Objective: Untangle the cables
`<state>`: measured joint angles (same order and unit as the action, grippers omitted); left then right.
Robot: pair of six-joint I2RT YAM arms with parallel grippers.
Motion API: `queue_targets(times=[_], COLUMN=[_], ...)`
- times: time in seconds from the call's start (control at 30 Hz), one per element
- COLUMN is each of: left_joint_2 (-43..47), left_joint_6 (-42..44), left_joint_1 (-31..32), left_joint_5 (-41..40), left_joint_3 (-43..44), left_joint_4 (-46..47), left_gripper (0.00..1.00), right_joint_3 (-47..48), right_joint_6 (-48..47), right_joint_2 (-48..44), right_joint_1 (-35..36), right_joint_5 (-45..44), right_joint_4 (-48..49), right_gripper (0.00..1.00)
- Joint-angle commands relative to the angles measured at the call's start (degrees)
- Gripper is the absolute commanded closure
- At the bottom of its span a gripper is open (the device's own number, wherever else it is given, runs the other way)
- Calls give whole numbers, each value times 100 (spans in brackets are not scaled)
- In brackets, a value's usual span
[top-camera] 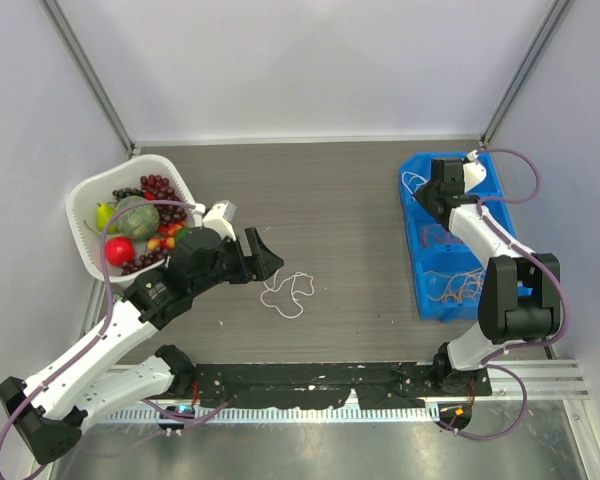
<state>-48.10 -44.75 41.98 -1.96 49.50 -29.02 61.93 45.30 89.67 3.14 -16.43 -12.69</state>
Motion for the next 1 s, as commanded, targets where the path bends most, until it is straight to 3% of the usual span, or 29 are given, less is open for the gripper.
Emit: queue_targets(times=[0.0, 0.23, 0.47, 0.63, 0.8, 0.97], left_joint_2=[107, 37, 28, 99, 116, 107], left_joint_6=[63, 63, 46, 37, 28, 19], left_joint_1=[-14, -5, -14, -14, -14, -14], left_joint_5=[-86, -15, 11, -24, -42, -7], left_joint_3=[-19, -28, -1, -19, -28, -28], left_joint_4=[150, 221, 203, 168, 151, 142], left_gripper=[19, 19, 19, 19, 19, 19], right_joint_3=[-67, -313, -497, -647, -559, -375], right_joint_6=[24, -206, -364, -355, -294, -232], right_joint_2=[-186, -398, -231, -195, -257, -467], right_joint_1=[-24, -50, -173, -226, -226, -226], right_joint_5=[-212, -256, -37, 210, 210, 140], right_joint_4=[293, 302, 855, 1442, 1418, 1304], right_gripper=[65, 60, 62, 72, 90, 99])
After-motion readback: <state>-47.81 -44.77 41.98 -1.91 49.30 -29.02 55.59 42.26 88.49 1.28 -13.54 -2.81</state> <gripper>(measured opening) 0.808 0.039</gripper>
